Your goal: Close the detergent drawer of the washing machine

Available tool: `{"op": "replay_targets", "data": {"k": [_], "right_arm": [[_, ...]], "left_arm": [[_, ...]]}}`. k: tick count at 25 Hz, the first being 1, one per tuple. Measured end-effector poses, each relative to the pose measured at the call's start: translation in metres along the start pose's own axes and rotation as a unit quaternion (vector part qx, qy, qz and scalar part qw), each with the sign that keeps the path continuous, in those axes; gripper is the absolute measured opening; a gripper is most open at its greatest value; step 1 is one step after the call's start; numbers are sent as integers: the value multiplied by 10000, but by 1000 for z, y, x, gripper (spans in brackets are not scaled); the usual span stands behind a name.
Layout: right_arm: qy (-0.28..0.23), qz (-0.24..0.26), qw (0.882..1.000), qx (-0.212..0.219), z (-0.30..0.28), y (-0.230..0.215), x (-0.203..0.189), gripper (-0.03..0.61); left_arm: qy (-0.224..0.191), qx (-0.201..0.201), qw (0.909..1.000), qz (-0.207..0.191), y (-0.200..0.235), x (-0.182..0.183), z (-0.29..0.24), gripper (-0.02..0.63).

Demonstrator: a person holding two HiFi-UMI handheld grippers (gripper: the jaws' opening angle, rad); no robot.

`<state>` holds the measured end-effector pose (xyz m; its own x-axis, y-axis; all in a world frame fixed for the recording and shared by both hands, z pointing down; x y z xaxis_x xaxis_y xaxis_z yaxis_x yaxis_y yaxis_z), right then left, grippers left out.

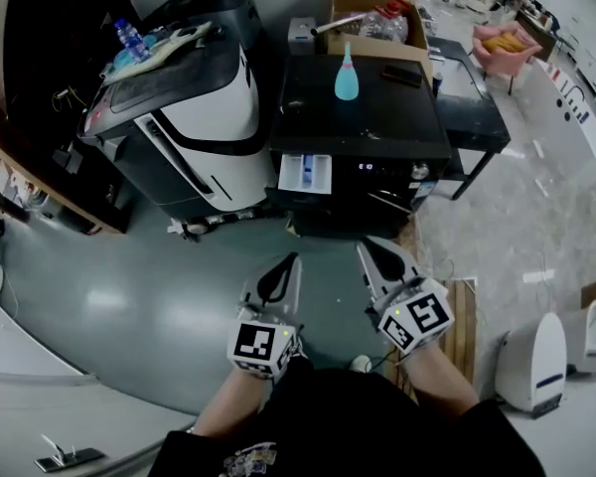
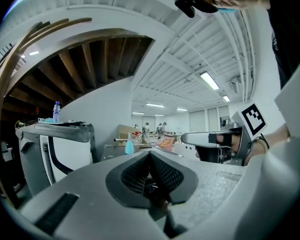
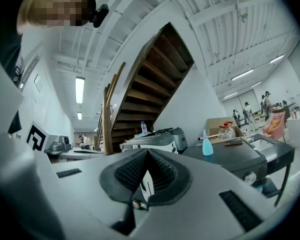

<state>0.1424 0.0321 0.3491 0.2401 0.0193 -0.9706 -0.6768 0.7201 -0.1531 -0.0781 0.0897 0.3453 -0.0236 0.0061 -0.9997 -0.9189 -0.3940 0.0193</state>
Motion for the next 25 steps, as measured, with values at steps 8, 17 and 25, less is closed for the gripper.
{"op": "replay_targets", "data": {"k": [8,17,25], "right_arm": [[11,49,9998,-182,-57,30,-16,2],[19,176,9993,-340,-113,64,-39,38],[68,283,9972,-685,-140,76,-57,112]], "left_arm": [[-94,-169,9998,68,73,0,5,3],[-92,-316,9994,105,148,-6,14,3],[-72,-613,9981,56,183,-12,13,3]]}}
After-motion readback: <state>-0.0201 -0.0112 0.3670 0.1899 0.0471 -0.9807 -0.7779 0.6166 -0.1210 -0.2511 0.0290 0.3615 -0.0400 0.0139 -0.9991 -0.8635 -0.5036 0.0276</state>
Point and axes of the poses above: the fingertips, and each gripper's own axes: z backward along the fingers, y to its left, x out of its top, the point moved 10 cm from there along z, backward along the fingers, and after that the axes turned 9 degrees about -y, right-handed, at the moved point
